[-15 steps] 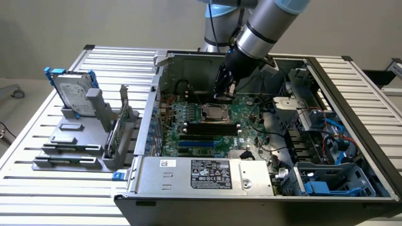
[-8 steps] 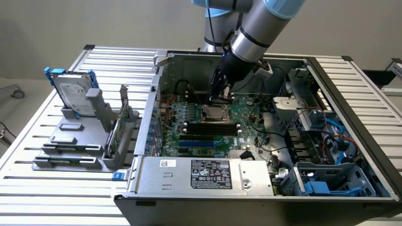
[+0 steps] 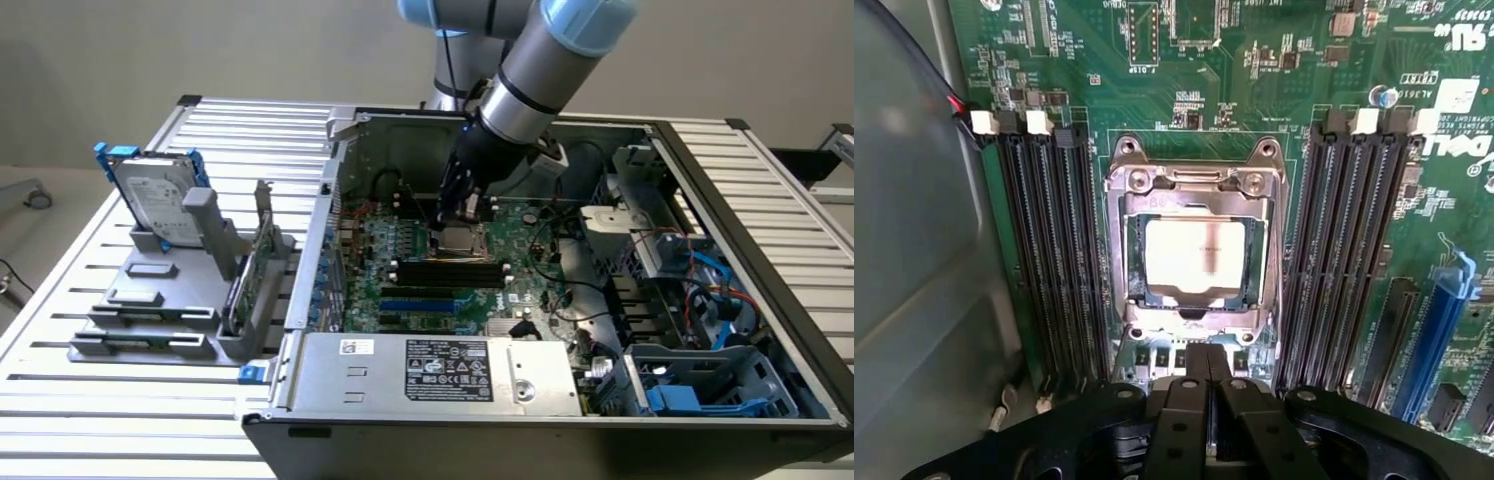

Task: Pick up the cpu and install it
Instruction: 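Close the cpu cover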

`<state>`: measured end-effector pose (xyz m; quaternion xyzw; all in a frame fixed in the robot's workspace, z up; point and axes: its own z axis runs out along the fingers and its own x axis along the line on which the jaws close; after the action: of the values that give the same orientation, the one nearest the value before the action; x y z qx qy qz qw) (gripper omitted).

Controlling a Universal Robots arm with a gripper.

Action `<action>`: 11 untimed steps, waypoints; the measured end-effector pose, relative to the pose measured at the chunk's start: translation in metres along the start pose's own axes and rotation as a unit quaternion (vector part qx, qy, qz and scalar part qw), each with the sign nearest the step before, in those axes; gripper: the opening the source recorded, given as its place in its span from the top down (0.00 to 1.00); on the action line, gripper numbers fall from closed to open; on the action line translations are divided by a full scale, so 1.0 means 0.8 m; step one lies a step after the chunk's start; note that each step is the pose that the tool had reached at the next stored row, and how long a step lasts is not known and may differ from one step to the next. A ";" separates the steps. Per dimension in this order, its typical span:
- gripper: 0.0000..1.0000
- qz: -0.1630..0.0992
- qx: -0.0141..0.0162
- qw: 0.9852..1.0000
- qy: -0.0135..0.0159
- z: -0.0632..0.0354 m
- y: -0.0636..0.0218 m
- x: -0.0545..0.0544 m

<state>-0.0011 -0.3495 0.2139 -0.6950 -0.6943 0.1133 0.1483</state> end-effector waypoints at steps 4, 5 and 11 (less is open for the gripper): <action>0.89 0.000 0.000 1.000 0.003 0.007 0.001 0.001; 0.89 -0.001 0.000 1.000 0.005 0.008 0.002 0.001; 0.89 -0.001 0.000 1.000 0.011 0.015 0.003 0.003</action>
<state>-0.0030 -0.3468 0.2020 -0.6953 -0.6936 0.1054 0.1561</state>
